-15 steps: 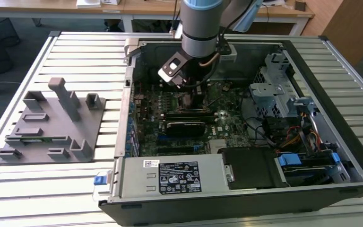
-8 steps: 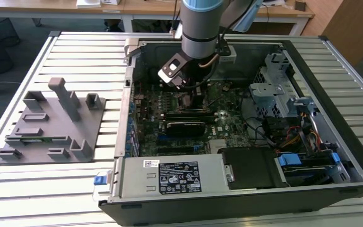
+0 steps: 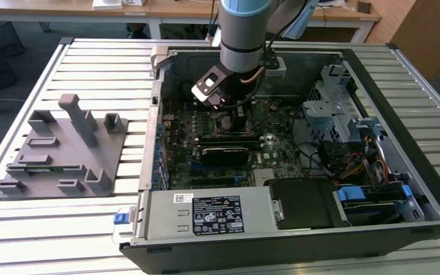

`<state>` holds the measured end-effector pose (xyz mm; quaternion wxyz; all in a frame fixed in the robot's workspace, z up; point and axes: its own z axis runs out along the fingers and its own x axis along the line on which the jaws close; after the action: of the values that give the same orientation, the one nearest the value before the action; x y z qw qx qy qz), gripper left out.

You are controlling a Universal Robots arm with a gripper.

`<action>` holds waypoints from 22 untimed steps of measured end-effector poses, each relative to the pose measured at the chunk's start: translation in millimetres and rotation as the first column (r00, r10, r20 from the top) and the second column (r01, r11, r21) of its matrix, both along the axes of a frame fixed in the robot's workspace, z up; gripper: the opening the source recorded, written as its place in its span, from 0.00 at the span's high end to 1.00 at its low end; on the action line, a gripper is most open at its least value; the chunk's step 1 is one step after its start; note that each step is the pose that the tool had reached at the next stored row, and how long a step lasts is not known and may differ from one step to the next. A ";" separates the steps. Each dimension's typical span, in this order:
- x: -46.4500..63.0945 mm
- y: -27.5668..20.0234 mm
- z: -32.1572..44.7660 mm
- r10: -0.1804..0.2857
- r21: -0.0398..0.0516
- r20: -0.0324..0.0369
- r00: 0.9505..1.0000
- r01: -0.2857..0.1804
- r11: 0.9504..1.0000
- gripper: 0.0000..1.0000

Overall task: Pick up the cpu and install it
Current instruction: 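Place the cpu into insertion slot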

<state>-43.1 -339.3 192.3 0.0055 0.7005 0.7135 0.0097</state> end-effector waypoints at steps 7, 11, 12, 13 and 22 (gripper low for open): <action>0.1 0.1 -0.3 0.000 0.001 0.000 1.000 0.000 1.000 0.46; 0.4 0.3 -0.7 0.000 0.002 0.001 1.000 0.000 1.000 0.45; 0.5 0.2 -0.6 0.000 0.001 0.001 1.000 0.000 1.000 0.39; 0.5 0.2 -0.5 0.000 0.001 0.000 1.000 0.000 1.000 0.39; 0.6 0.1 8.0 0.000 0.001 -0.001 1.000 0.000 1.000 0.39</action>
<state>-42.5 -339.1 200.3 0.0047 0.7005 0.7135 0.0096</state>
